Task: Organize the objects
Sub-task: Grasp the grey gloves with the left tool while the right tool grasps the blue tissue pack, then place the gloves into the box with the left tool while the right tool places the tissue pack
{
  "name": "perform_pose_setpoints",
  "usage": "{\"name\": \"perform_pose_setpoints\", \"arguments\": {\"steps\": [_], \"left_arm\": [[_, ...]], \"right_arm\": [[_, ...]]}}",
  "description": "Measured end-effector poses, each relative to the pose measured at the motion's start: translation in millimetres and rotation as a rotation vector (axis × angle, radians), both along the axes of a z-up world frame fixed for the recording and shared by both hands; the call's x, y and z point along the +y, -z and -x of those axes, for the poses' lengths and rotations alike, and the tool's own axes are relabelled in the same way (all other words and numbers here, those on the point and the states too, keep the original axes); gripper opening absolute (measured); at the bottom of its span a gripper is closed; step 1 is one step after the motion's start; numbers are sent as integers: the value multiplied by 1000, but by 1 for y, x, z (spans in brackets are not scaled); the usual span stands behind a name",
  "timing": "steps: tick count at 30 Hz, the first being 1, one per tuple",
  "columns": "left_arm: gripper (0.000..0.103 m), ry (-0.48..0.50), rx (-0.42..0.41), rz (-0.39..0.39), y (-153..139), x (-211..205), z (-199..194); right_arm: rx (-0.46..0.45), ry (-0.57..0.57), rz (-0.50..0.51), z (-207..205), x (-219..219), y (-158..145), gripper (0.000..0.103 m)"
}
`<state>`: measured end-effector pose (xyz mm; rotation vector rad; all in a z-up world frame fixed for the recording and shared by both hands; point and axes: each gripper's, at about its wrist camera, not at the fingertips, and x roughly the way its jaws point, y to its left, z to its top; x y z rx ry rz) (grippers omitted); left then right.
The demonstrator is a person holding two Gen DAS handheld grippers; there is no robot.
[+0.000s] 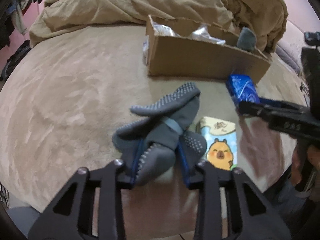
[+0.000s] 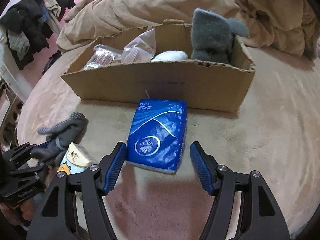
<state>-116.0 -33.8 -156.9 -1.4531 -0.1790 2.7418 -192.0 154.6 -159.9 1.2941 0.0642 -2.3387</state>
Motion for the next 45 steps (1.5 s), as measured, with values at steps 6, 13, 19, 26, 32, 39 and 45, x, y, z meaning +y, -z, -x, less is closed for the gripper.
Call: {"name": "perform_pose_setpoints", "arguments": {"steps": [6,13,19,26,32,39,45], "left_arm": [[26,-12,23,-28,-10,4,-7],[24,-6,45,-60,-31,6,-24],[24,-11,76,-84,-55,7,-36],[24,-18,113,-125,-85,10,-43],[24,8,163,-151,-115,22,-43],[24,43,216,-153,-140,31,-23],[24,12,247,-176,-155,22,-3]], "right_arm": [[19,-27,-30,-5,-3,-1,54],[19,-55,-14,-24,5,-13,49],[28,-29,21,-44,21,-31,49],[21,-12,75,-56,32,-53,50],[54,28,112,-59,53,-76,50],[100,48,118,-44,61,-93,50],[130,35,129,-22,54,-102,50]]}}
